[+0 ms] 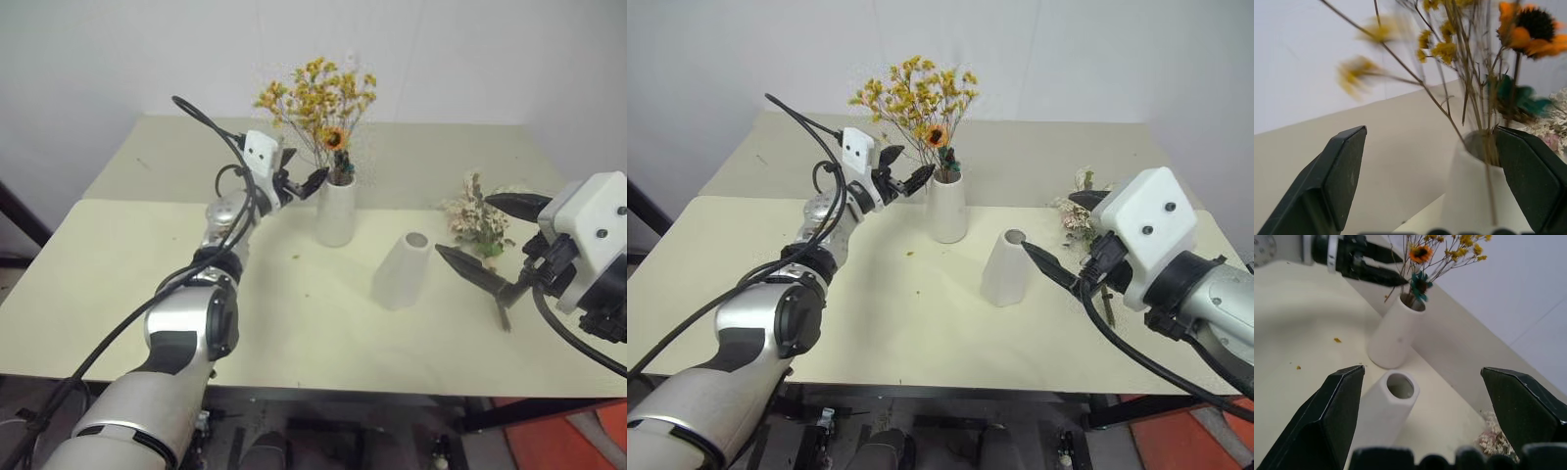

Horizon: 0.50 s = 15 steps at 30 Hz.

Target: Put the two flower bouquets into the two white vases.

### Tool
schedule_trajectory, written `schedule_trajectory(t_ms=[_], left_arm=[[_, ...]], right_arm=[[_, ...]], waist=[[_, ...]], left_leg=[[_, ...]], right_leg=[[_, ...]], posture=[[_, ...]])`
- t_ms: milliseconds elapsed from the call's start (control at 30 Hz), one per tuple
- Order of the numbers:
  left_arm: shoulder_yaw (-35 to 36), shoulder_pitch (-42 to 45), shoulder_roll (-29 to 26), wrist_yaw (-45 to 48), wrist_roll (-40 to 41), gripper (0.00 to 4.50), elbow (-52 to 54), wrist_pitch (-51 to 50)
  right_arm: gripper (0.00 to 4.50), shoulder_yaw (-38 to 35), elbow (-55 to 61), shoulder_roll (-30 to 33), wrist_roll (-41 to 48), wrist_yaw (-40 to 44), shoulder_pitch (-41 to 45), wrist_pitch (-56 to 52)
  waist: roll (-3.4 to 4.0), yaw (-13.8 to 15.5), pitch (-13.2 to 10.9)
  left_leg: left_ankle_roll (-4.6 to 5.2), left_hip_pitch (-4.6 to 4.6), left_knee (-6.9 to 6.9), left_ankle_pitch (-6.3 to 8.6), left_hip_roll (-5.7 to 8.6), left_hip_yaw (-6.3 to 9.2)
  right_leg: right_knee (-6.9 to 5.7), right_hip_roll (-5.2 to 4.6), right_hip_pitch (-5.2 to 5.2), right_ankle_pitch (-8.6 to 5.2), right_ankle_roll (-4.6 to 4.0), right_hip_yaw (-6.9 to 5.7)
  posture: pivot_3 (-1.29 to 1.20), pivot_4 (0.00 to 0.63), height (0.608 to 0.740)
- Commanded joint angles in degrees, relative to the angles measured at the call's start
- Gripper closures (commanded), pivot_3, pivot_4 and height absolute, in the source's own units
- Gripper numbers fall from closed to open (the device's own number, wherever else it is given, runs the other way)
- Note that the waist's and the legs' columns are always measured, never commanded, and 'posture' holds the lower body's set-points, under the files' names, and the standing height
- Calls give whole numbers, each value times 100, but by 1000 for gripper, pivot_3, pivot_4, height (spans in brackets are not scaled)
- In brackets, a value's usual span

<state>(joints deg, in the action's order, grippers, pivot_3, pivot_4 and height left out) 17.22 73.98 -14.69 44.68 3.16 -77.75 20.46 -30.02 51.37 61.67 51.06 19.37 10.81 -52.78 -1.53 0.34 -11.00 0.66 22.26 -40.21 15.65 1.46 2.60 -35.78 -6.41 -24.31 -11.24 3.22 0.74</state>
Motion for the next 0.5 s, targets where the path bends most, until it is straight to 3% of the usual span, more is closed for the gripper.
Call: schedule_trajectory(t_ms=[33,200,333,433,500], left_arm=[[189,-63,-344,500,316,41,282,62],[309,-318,-941,1695,752,41,731,-93],[-450,-771,-1517,2718,345,41,1581,-341],[-955,-1545,-1752,2109,-92,41,3458,-701],[-1031,-2007,-1795,2101,205,41,4715,-1375]], right_arm=[[0,-116,-98,-59,-271,99,-6,277],[0,185,-722,-256,-694,-23,94,271],[0,501,-1454,-207,-944,-375,498,-218],[0,765,-1951,-93,-1217,-164,697,-148],[0,1177,-2468,-137,-1438,-179,996,-244]], waist=[[0,-30,0],[0,-38,1],[0,-96,1],[1,-108,1],[1,-106,1]], left_leg=[[0,-1,0,0,-2,0],[0,0,-3,0,-3,0],[0,-1,1,0,-6,-1],[0,-3,2,0,-6,-2],[0,0,4,0,-9,1]], right_leg=[[0,1,0,0,0,0],[-1,1,1,0,0,0],[-4,4,-2,0,-1,1],[-5,4,-1,1,-2,4],[-7,5,-2,1,-2,5]], posture=[[0,150,740],[0,150,740],[0,150,740],[0,150,740],[0,150,740]])
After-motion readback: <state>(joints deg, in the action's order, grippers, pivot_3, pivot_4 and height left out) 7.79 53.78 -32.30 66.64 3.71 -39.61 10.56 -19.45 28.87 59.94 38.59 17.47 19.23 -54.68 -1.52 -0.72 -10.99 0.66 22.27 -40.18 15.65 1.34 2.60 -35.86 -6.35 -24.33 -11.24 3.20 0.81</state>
